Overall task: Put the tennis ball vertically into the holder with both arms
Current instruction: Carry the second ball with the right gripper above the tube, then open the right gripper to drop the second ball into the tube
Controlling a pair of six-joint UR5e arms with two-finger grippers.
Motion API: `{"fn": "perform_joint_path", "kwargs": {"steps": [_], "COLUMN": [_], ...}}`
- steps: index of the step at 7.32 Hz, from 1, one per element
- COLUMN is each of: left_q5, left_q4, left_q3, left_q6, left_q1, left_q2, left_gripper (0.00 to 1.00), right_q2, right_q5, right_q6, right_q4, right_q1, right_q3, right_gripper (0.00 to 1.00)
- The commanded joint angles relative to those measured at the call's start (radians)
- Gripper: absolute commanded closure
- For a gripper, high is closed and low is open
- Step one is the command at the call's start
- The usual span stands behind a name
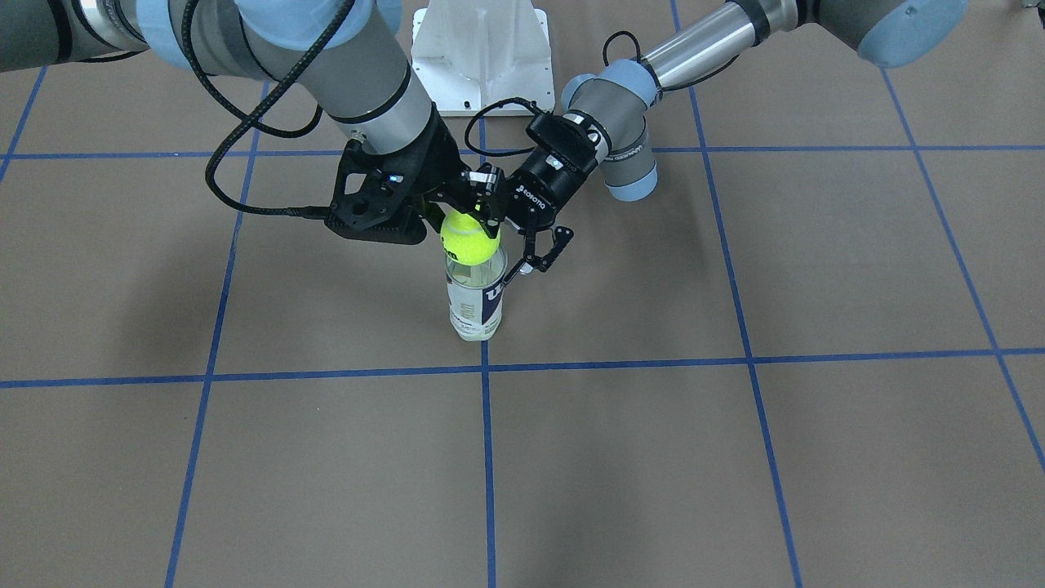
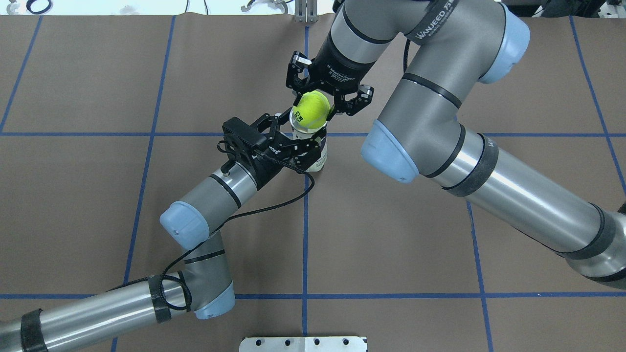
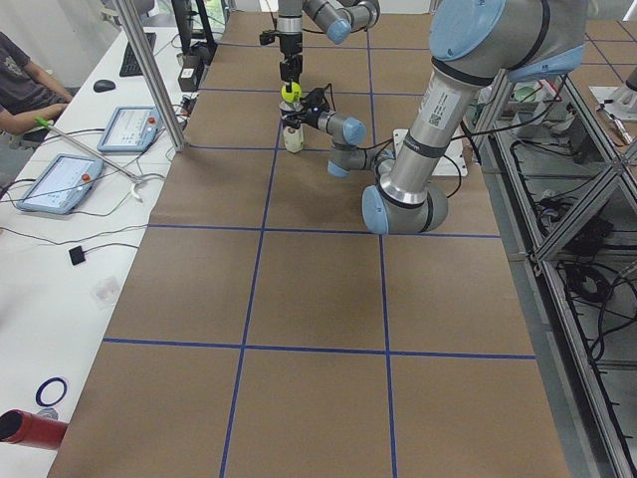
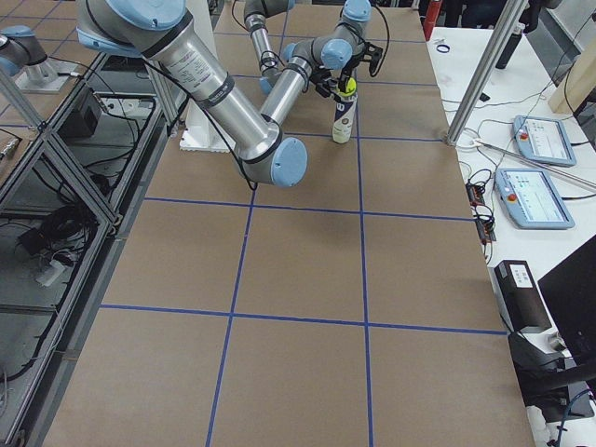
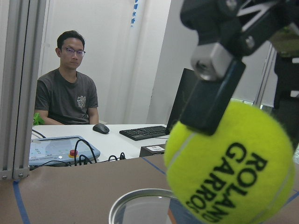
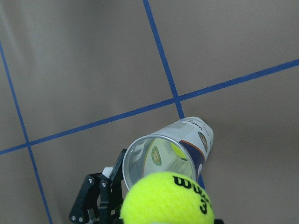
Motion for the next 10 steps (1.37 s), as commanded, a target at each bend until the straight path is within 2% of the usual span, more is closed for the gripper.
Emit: {"fn": "perform_joint_path", "kwargs": {"steps": [1,2,7,8,10], "left_q5": [0.0,0.0,0.0,0.0,0.0], "left_q4": [0.0,0.0,0.0,0.0,0.0], "left_q3": [0.0,0.0,0.0,-0.002,-0.044], "left_q6": [0.0,0.0,0.0,0.0,0.003], "left_q1": [0.0,0.0,0.001,0.0,-0.002], "left_q2": [0.0,0.0,0.0,-0.002,0.003], "left_gripper": [0.12,0.12,0.1,0.04,0.01], "right_q2": [0.002,0.004,-0.004,-0.021,-0.033], "right_q5": [-0.005,-0.019,-0.03,-0.025,-0.019], "right_q6": [-0.005,-0.002,-0.01,-0.01,-0.01], "right_q4": [0.002,0.002,0.019,0.023,0.023], "right_q1": [0.0,-0.003,0.001,0.009,0.026], "right_q3": [-0.018,-0.018,-0.013,-0.007,-0.004], "right_gripper": [0.93,0.01,0.0,0.0,0.0]}}
